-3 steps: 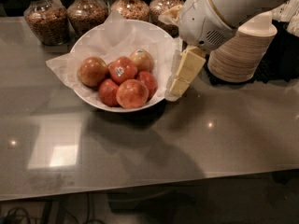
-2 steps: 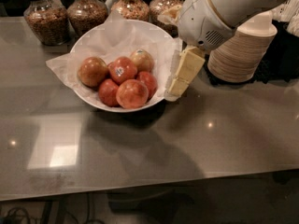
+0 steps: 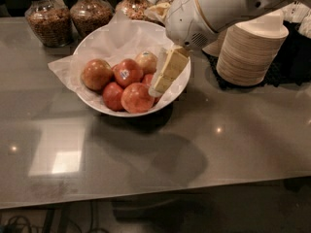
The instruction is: Pick apple from white bowl
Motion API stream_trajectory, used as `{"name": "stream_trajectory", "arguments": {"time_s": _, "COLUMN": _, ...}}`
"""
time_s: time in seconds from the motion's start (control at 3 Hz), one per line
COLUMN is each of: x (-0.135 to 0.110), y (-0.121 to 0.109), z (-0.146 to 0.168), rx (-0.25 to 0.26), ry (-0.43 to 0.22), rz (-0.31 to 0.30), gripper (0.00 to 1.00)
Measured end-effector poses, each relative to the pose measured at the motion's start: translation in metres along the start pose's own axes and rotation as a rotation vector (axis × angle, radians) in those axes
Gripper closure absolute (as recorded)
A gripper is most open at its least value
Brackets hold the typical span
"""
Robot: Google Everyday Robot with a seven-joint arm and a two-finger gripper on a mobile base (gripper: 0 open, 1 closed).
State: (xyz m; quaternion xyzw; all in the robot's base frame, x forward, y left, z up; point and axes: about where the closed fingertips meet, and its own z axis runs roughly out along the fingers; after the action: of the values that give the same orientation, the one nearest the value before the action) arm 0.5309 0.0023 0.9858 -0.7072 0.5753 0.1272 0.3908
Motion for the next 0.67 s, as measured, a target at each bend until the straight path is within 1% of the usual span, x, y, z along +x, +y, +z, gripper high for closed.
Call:
{"name": "stream_trajectory", "arguments": {"time_s": 0.33, "x": -0.015, "y": -0.014, "z": 0.022, "rx": -0.014, "ry": -0.078, "rz": -0.032, "gripper": 0.0}}
{"name": "stream_trajectory", "arguments": {"time_s": 0.67, "x": -0.028, "y": -0.025, "z": 0.039, "rx": -0.03, "ry": -0.135, "rz": -0.065, "gripper": 0.0}}
